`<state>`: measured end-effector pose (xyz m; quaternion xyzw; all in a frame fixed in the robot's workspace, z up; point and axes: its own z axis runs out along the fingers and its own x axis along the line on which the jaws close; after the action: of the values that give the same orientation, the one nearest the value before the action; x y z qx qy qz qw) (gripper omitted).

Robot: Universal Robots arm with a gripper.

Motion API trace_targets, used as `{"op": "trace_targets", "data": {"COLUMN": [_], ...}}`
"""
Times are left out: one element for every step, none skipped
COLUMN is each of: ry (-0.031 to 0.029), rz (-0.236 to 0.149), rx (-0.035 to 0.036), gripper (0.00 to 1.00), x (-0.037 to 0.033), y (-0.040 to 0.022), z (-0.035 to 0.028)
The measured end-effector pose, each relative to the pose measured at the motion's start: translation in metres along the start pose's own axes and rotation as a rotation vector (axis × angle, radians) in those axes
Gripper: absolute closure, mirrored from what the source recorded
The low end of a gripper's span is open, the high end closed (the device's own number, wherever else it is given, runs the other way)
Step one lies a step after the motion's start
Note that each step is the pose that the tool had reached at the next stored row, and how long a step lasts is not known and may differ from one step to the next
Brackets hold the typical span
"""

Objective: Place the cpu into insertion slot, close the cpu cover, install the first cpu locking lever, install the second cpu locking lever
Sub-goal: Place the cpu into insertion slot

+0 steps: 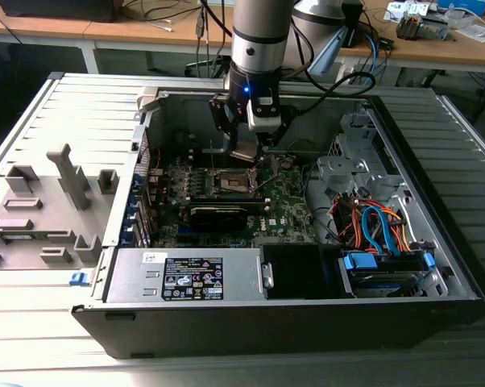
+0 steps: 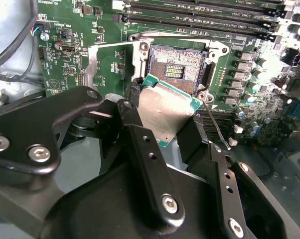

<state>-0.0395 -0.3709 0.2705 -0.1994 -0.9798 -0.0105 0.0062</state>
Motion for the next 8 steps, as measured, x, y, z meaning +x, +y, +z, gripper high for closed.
{"op": "trace_targets", "data": {"ry": [0.0, 0.0, -0.0001, 0.0, -0.0001, -0.0001, -0.0001, -0.0002], "rz": [0.001, 0.002, 0.003, 0.004, 0.005, 0.006, 0.007, 0.008], "rx": [0.0, -0.0001, 0.0, -0.0001, -0.0001, -0.0002, 0.0, 0.0], "gripper": [0.45, 0.45, 0.45, 0.45, 0.45, 0.45, 0.45, 0.45], "x": [0.0, 0.0, 0.0, 0.0, 0.0, 0.0, 0.0, 0.0], "y": [0.0, 0.0, 0.0, 0.0, 0.0, 0.0, 0.0, 0.0], "z": [0.0001, 0.0001, 0.0002, 0.0003, 0.0003, 0.0004, 0.0005, 0.0005]}}
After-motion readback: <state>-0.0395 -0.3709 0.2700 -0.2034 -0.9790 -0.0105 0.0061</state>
